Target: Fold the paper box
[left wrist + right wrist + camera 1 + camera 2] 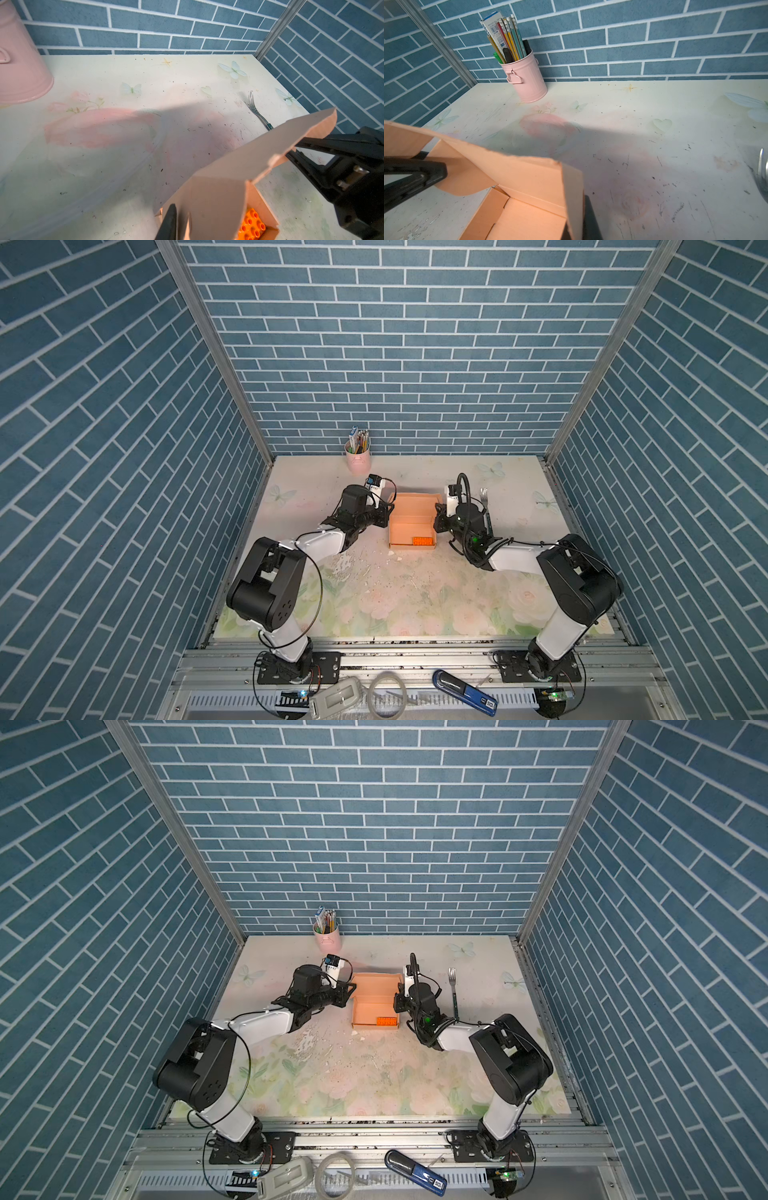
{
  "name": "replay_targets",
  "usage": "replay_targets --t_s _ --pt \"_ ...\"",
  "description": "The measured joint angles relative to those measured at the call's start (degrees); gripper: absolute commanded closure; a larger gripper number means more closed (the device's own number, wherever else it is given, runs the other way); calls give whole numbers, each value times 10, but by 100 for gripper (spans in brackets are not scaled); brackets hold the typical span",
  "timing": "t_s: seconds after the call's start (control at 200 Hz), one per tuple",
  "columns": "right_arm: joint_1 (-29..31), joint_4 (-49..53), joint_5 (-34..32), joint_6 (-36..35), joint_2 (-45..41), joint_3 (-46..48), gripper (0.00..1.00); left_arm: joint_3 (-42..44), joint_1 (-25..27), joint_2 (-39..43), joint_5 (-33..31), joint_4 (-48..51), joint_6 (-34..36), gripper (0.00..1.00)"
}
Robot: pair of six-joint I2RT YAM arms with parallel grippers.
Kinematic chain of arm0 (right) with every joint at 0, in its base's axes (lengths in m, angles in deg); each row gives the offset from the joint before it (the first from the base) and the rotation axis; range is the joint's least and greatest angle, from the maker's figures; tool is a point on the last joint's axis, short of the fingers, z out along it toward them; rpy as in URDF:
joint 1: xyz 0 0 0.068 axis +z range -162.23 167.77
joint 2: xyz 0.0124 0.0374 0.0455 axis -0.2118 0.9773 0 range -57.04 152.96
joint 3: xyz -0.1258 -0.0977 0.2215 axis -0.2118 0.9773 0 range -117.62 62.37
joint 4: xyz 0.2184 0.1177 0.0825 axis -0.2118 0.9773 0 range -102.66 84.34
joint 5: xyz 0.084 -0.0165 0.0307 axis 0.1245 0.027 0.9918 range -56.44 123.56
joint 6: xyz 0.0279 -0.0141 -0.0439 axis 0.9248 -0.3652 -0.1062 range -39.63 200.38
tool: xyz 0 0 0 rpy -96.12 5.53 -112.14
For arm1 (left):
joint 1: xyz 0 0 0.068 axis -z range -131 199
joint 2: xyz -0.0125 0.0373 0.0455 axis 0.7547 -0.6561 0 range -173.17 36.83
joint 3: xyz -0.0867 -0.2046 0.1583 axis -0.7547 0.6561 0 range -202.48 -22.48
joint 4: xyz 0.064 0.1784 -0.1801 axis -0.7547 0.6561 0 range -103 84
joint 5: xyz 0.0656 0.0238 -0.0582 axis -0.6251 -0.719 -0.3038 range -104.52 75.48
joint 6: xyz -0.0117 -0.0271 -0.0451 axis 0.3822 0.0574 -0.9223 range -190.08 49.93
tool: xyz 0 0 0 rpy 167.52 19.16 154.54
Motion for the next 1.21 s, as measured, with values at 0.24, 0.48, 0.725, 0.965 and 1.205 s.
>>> replay_targets --t_s 0.24,0.48,0.725,0.965,1.205 --pt "0 9 -1 0 0 -8 100 -11 3 -1 -6 17 11 98" --pt "0 31 -19 0 0 -16 100 -11 31 -1 -54 17 -2 100" --pt "13 31 -46 0 0 -16 100 14 64 -1 -144 -25 -28 100" --pt "29 5 -78 -1 0 -6 100 58 103 0 -242 -106 -39 100" --pt "35 -69 -86 -16 1 23 100 94 129 0 -307 -196 -39 100"
